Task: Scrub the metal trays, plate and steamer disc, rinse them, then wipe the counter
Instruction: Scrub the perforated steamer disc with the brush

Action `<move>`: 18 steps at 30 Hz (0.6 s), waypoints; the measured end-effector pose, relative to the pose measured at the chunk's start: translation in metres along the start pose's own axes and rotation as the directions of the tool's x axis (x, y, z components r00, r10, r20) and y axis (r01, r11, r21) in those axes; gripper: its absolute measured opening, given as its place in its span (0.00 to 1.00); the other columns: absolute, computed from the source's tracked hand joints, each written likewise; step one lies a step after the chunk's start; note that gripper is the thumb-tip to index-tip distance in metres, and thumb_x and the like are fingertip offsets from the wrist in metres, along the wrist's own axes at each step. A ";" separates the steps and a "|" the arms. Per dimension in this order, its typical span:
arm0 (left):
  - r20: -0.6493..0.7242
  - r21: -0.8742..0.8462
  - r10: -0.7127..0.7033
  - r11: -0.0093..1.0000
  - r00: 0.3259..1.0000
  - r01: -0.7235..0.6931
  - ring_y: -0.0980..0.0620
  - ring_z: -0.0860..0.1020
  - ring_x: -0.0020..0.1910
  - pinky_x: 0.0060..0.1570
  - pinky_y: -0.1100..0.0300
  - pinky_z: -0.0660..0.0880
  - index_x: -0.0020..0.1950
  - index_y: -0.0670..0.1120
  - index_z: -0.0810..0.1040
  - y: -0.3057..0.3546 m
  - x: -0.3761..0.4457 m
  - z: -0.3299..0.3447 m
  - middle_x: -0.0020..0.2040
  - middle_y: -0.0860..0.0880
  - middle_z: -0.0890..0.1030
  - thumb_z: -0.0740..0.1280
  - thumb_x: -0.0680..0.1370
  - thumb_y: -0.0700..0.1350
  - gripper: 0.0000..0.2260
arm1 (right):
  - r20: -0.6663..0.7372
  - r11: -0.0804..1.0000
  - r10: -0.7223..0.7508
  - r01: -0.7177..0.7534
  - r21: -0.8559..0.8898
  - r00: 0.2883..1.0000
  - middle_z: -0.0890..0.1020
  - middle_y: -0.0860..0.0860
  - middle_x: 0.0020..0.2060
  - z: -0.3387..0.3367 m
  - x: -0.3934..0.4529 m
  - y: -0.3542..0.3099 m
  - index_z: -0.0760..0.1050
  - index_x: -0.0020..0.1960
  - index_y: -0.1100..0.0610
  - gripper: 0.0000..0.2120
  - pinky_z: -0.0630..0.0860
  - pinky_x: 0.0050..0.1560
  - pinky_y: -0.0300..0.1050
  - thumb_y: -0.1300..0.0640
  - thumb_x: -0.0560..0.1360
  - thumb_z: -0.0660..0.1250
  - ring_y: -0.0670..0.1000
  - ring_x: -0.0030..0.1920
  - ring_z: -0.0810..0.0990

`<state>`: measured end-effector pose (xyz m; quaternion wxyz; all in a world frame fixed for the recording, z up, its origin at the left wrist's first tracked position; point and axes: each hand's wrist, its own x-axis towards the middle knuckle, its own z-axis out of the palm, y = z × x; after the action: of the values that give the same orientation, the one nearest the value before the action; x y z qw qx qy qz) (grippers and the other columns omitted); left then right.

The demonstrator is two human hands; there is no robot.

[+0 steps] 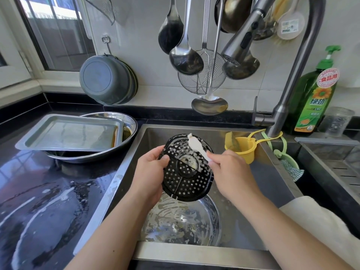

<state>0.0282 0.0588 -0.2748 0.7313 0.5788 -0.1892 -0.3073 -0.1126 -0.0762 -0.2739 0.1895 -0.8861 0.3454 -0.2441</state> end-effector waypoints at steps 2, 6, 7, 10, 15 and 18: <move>0.009 0.008 -0.004 1.000 1.000 0.004 0.43 0.85 0.56 0.54 0.48 0.80 0.62 0.42 0.83 0.000 0.000 0.000 0.55 0.41 0.87 0.56 0.85 0.32 0.17 | 0.058 0.997 -0.078 0.076 0.028 0.995 0.72 0.46 0.44 0.002 -0.004 -0.010 0.75 0.71 0.46 0.17 0.74 0.43 0.47 0.53 0.83 0.64 0.50 0.45 0.73; 0.035 0.009 -0.020 1.000 0.999 0.020 0.41 0.85 0.57 0.57 0.45 0.80 0.61 0.41 0.83 -0.001 -0.001 0.000 0.55 0.39 0.86 0.56 0.85 0.32 0.17 | 0.093 0.986 -0.162 0.159 0.040 0.982 0.72 0.45 0.43 0.009 -0.007 -0.018 0.75 0.71 0.43 0.17 0.75 0.42 0.48 0.52 0.83 0.64 0.49 0.43 0.74; 0.038 0.017 -0.021 1.000 0.999 0.020 0.41 0.84 0.58 0.59 0.44 0.80 0.62 0.42 0.83 -0.002 0.000 0.000 0.55 0.40 0.86 0.55 0.85 0.32 0.17 | 0.063 0.994 -0.113 0.111 0.023 0.992 0.71 0.46 0.43 0.007 -0.003 -0.013 0.75 0.71 0.44 0.17 0.73 0.39 0.46 0.53 0.83 0.64 0.49 0.42 0.73; 0.042 0.040 -0.018 0.999 0.999 0.016 0.41 0.84 0.58 0.59 0.44 0.80 0.63 0.42 0.83 -0.003 0.000 0.001 0.56 0.41 0.86 0.55 0.84 0.31 0.18 | 0.030 0.999 -0.040 0.041 -0.019 0.999 0.71 0.46 0.43 0.004 0.001 -0.004 0.75 0.72 0.46 0.18 0.70 0.40 0.46 0.53 0.83 0.63 0.49 0.44 0.72; 0.082 0.048 -0.034 0.998 0.996 0.030 0.40 0.84 0.58 0.59 0.45 0.80 0.63 0.41 0.82 -0.003 0.000 -0.001 0.57 0.39 0.86 0.54 0.84 0.30 0.19 | 0.098 0.987 -0.162 0.160 0.034 0.982 0.71 0.45 0.42 0.011 -0.008 -0.015 0.76 0.70 0.42 0.17 0.75 0.44 0.50 0.52 0.83 0.65 0.49 0.44 0.74; 0.106 0.052 -0.047 0.998 0.993 0.042 0.39 0.83 0.59 0.61 0.41 0.79 0.64 0.42 0.82 -0.006 0.001 0.001 0.57 0.39 0.85 0.54 0.83 0.29 0.20 | 0.027 0.998 -0.060 0.060 0.002 0.998 0.71 0.45 0.45 0.009 0.001 -0.006 0.75 0.71 0.43 0.17 0.73 0.44 0.48 0.53 0.83 0.63 0.50 0.46 0.73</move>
<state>0.0275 0.0568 -0.2801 0.6985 0.5834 -0.2230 -0.3493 -0.1037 -0.0708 -0.2775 0.1871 -0.8993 0.3159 -0.2377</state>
